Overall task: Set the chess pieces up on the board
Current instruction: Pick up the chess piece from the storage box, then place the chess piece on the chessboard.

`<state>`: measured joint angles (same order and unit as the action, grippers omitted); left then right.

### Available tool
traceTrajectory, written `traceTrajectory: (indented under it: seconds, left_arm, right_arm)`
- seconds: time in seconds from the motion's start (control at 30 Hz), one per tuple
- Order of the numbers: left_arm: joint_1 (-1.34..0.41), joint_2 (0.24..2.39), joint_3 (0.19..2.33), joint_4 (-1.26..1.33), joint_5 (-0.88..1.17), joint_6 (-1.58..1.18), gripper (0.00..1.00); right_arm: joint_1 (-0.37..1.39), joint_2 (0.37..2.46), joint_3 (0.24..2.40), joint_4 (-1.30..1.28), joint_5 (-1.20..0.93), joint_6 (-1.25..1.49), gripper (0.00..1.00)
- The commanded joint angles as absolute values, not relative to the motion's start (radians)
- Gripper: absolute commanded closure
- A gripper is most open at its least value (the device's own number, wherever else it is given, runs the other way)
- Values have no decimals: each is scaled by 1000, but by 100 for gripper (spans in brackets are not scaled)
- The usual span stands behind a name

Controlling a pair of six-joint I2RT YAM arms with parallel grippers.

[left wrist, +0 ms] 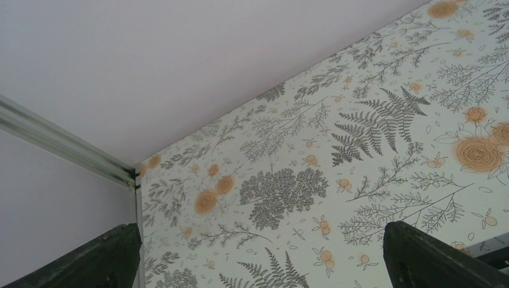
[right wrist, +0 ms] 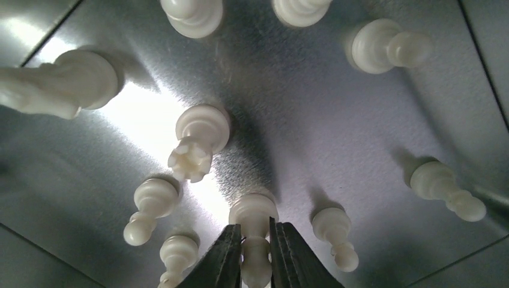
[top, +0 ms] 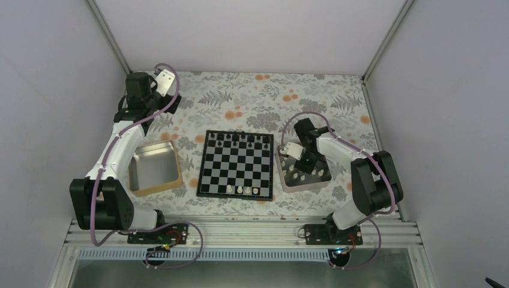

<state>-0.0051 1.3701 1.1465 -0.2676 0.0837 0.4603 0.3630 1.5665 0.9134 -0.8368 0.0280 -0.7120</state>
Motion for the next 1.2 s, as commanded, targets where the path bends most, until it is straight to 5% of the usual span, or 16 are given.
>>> traceTrajectory:
  seconds: [0.0, 0.43, 1.17]
  left_arm:
    - [-8, 1372, 1154, -267, 98, 465, 0]
    - [-8, 1361, 1155, -267, 108, 463, 0]
    - [-8, 1341, 1157, -272, 94, 460, 0]
  right_arm:
    - [354, 1559, 923, -862, 8, -716, 88]
    - [391, 1499, 1132, -1065, 58, -690, 93]
    - [1067, 1945, 1723, -1155, 61, -673, 91]
